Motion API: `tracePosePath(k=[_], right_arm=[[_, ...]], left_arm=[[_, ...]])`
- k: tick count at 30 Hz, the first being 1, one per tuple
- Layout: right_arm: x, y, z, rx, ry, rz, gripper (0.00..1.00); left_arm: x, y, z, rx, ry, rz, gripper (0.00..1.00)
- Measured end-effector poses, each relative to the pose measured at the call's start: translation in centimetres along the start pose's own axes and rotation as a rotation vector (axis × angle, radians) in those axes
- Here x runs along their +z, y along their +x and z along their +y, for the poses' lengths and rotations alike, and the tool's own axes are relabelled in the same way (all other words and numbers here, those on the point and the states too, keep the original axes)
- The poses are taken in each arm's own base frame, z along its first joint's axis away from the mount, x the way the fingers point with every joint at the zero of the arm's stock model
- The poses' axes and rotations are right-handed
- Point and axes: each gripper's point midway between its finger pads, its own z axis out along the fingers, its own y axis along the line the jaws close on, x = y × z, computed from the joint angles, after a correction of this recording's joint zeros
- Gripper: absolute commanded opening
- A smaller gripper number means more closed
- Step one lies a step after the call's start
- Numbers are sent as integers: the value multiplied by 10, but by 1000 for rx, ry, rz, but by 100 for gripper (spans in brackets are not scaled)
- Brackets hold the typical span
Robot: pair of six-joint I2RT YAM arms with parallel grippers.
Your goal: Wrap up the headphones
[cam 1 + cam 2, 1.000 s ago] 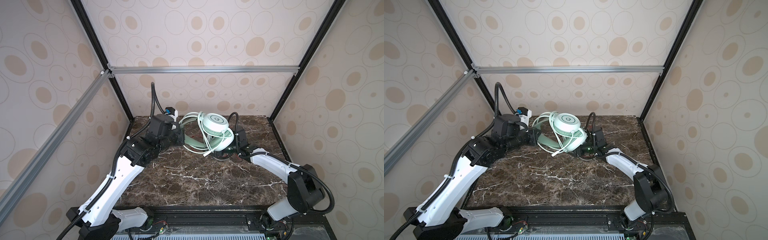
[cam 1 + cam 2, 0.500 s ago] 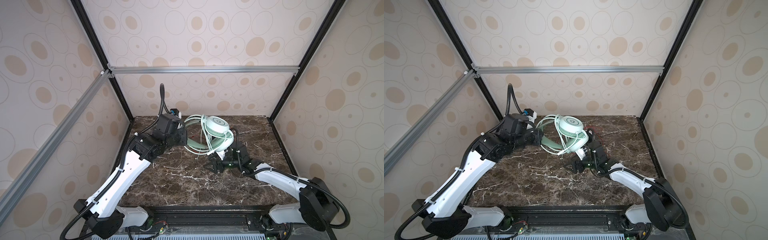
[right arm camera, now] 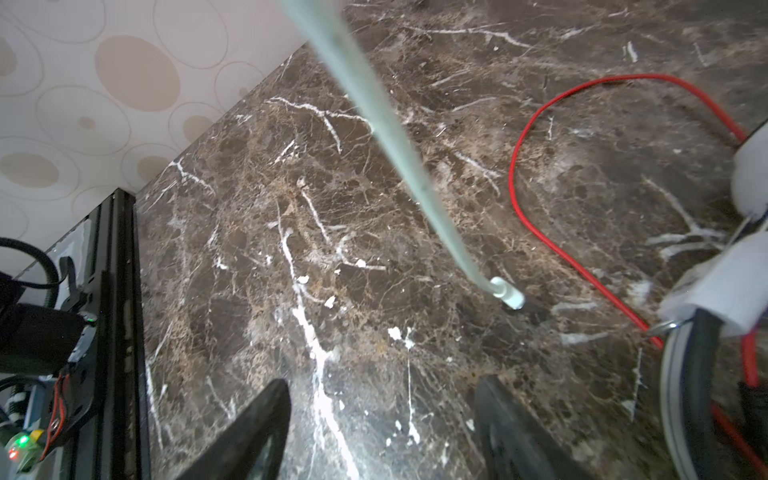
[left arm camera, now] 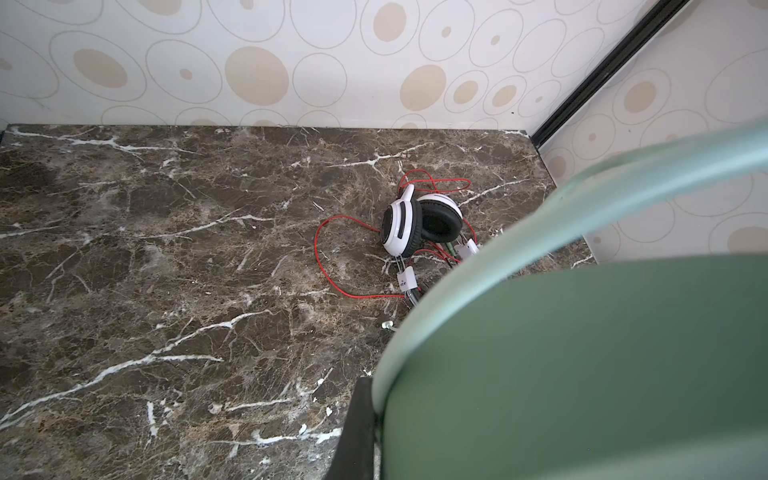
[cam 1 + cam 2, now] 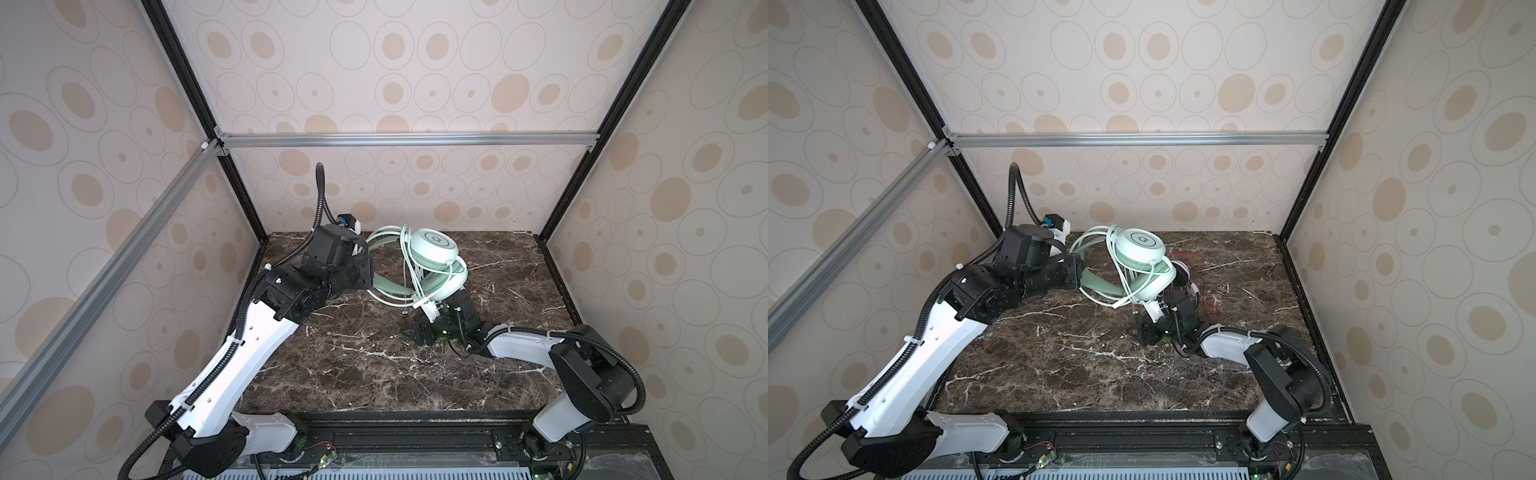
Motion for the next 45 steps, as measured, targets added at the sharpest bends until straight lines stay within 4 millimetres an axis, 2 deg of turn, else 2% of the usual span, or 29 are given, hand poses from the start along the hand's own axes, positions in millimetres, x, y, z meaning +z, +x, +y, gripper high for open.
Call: tracePosePath(k=[7, 11, 15, 16, 18, 19, 21, 23, 26, 28, 30, 33, 37, 42, 45], right_arm=[[20, -7, -15, 14, 35, -52, 60], [34, -14, -22, 4, 35, -87, 39], [41, -22, -21, -8, 16, -128, 37], [41, -24, -20, -16, 11, -141, 33], [41, -31, -16, -42, -8, -172, 14], [41, -33, -15, -48, -15, -180, 8], [41, -35, -12, -55, -27, -193, 1], [39, -30, -11, -51, -33, -192, 0], [35, -8, -12, -32, -21, -151, 0], [29, 8, -10, -19, -2, -107, 0], [19, 16, -1, -23, 17, -79, 0], [1, 16, 16, -44, 34, -66, 0], [-24, 10, 33, -74, 75, -54, 0], [-45, 12, 59, -165, 147, 31, 0], [-57, 12, 78, -264, 205, 97, 0]], left_arm=[[3, 1, 0, 2, -5, 9, 0], [4, 2, 1, 3, -11, 14, 0], [4, 3, 1, 3, -12, 17, 0], [4, 3, 1, 3, -12, 17, 0], [4, 2, 2, 2, -13, 18, 0], [5, 2, 2, 1, -14, 18, 0], [6, 2, 4, -4, -16, 19, 0], [8, 0, 8, -12, -22, 20, 0], [15, -5, 21, -45, -39, 22, 0], [23, -10, 38, -80, -67, 27, 0], [32, -14, 60, -117, -107, 36, 0], [46, -20, 90, -168, -169, 39, 0], [57, -21, 118, -197, -240, 46, 0], [67, -11, 133, -194, -293, 57, 0], [77, 3, 142, -190, -327, 77, 0]])
